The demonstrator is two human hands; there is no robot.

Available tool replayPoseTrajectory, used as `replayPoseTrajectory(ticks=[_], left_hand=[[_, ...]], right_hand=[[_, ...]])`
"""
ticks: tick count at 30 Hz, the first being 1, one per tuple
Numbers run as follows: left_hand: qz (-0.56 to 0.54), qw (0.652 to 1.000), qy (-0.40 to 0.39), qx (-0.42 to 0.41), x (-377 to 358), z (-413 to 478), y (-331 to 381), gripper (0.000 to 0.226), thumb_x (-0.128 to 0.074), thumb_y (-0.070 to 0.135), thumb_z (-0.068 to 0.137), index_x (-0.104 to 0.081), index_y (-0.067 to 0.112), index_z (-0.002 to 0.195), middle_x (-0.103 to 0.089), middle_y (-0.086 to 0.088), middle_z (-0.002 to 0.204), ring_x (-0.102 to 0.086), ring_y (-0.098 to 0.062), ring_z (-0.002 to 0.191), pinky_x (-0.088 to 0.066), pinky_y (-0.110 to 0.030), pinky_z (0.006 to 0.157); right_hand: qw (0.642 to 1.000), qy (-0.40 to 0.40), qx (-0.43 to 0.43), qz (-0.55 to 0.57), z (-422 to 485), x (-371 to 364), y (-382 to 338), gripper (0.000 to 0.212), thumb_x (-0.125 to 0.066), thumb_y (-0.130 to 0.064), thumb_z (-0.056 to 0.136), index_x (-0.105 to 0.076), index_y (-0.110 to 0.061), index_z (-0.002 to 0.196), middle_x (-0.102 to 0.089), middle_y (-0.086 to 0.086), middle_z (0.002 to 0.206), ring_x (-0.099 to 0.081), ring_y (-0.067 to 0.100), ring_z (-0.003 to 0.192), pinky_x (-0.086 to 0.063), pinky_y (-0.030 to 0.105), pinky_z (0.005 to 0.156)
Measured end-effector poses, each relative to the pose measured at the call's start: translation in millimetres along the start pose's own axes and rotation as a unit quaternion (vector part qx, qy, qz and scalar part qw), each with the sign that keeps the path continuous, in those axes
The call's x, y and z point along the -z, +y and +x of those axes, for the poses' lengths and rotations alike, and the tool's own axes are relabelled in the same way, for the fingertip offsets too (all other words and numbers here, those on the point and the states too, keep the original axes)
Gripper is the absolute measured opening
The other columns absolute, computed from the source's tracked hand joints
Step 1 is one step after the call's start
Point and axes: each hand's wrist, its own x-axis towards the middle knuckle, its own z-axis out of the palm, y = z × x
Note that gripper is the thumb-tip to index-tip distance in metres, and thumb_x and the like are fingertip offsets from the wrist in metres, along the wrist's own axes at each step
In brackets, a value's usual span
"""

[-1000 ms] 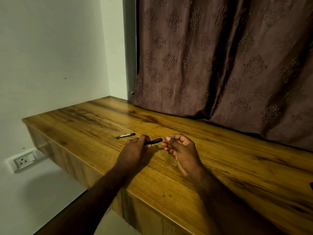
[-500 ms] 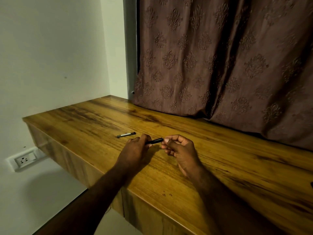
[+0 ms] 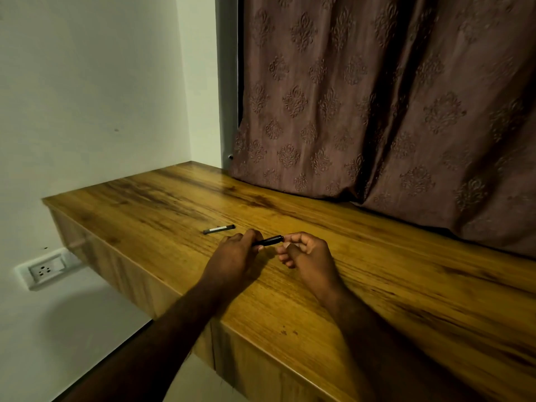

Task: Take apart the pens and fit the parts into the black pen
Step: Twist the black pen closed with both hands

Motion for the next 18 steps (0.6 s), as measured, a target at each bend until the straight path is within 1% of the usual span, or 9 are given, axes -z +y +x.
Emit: replayPoseTrajectory(ticks=[3, 5, 7, 10, 12, 13, 15, 17, 18], left_hand=[[-0.006, 1.0, 0.0, 0.0, 2.1, 0.1, 3.7, 0.054, -0.021, 0.069, 0.089, -0.05, 0.025, 0.1, -0.062, 0.0, 0.08, -0.054, -0.019, 0.071, -0.04, -0.032, 0.062], [0.0, 1.0, 0.002, -0.006, 4.4, 0.2, 7.2, 0.049, -0.026, 0.064, 0.091, -0.051, 0.023, 0.1, -0.063, 0.0, 0.08, -0.054, -0.019, 0.071, -0.035, -0.031, 0.063], [-0.002, 1.0, 0.003, -0.011, 6.3, 0.0, 9.6, 0.047, -0.029, 0.061, 0.091, -0.052, 0.02, 0.099, -0.063, 0.0, 0.079, -0.054, -0.019, 0.07, -0.033, -0.029, 0.063], [-0.013, 1.0, 0.004, -0.014, 8.1, -0.3, 11.0, 0.049, -0.029, 0.06, 0.091, -0.053, 0.019, 0.098, -0.063, 0.0, 0.077, -0.055, -0.019, 0.068, -0.032, -0.029, 0.061], [-0.012, 1.0, 0.005, -0.013, 9.0, -0.3, 11.8, 0.05, -0.027, 0.062, 0.091, -0.053, 0.02, 0.099, -0.064, 0.001, 0.078, -0.055, -0.018, 0.068, -0.033, -0.029, 0.061], [-0.013, 1.0, 0.004, -0.011, 9.2, -0.3, 12.3, 0.053, -0.025, 0.063, 0.091, -0.053, 0.02, 0.099, -0.064, 0.0, 0.079, -0.055, -0.018, 0.069, -0.034, -0.029, 0.061], [-0.018, 1.0, 0.0, 0.0, 8.6, -0.3, 12.4, 0.06, -0.019, 0.068, 0.089, -0.053, 0.02, 0.1, -0.064, 0.0, 0.081, -0.055, -0.018, 0.071, -0.035, -0.03, 0.061], [-0.019, 1.0, -0.001, 0.014, 7.0, -0.5, 9.8, 0.056, -0.021, 0.069, 0.089, -0.052, 0.024, 0.1, -0.062, 0.002, 0.082, -0.055, -0.016, 0.072, -0.039, -0.031, 0.06], [-0.019, 1.0, -0.002, 0.023, 5.9, -0.5, 7.5, 0.051, -0.024, 0.068, 0.089, -0.051, 0.027, 0.1, -0.062, 0.003, 0.082, -0.055, -0.016, 0.074, -0.041, -0.032, 0.059]], right_hand=[[0.994, 0.011, 0.019, -0.112, 0.6, -1.4, 5.4, 0.016, -0.056, -0.004, 0.094, -0.065, -0.018, 0.093, -0.072, 0.003, 0.084, -0.064, 0.009, 0.068, -0.05, 0.022, 0.061], [0.978, 0.014, 0.046, -0.204, 0.8, -1.6, 8.4, 0.014, -0.061, -0.008, 0.091, -0.067, -0.02, 0.094, -0.07, -0.003, 0.082, -0.062, 0.008, 0.069, -0.049, 0.024, 0.062], [0.965, 0.018, 0.062, -0.254, 0.0, -2.1, 8.1, 0.012, -0.062, -0.011, 0.091, -0.069, -0.019, 0.096, -0.069, -0.005, 0.084, -0.063, 0.007, 0.071, -0.049, 0.025, 0.062], [0.96, 0.028, 0.066, -0.272, -1.5, -2.0, 5.8, 0.014, -0.061, -0.01, 0.091, -0.07, -0.018, 0.099, -0.07, -0.005, 0.087, -0.065, 0.008, 0.075, -0.053, 0.029, 0.068], [0.959, 0.036, 0.07, -0.273, -1.1, -1.0, 5.4, 0.016, -0.059, -0.009, 0.091, -0.071, -0.016, 0.1, -0.072, -0.003, 0.09, -0.066, 0.009, 0.078, -0.054, 0.028, 0.07], [0.959, 0.043, 0.072, -0.271, -0.6, -0.1, 5.4, 0.017, -0.059, -0.009, 0.091, -0.071, -0.016, 0.102, -0.072, -0.003, 0.092, -0.065, 0.009, 0.08, -0.053, 0.024, 0.068], [0.96, 0.06, 0.075, -0.264, 1.0, 2.3, 5.3, 0.018, -0.059, -0.009, 0.092, -0.071, -0.016, 0.102, -0.071, -0.004, 0.093, -0.064, 0.006, 0.08, -0.046, 0.015, 0.062], [0.96, 0.072, 0.077, -0.259, 3.1, 5.1, 4.7, 0.016, -0.06, -0.009, 0.092, -0.071, -0.018, 0.1, -0.07, -0.006, 0.091, -0.061, 0.001, 0.077, -0.04, 0.01, 0.059], [0.96, 0.079, 0.078, -0.257, 4.6, 7.2, 4.7, 0.015, -0.06, -0.009, 0.091, -0.071, -0.018, 0.099, -0.069, -0.006, 0.089, -0.06, 0.0, 0.076, -0.04, 0.01, 0.058]])
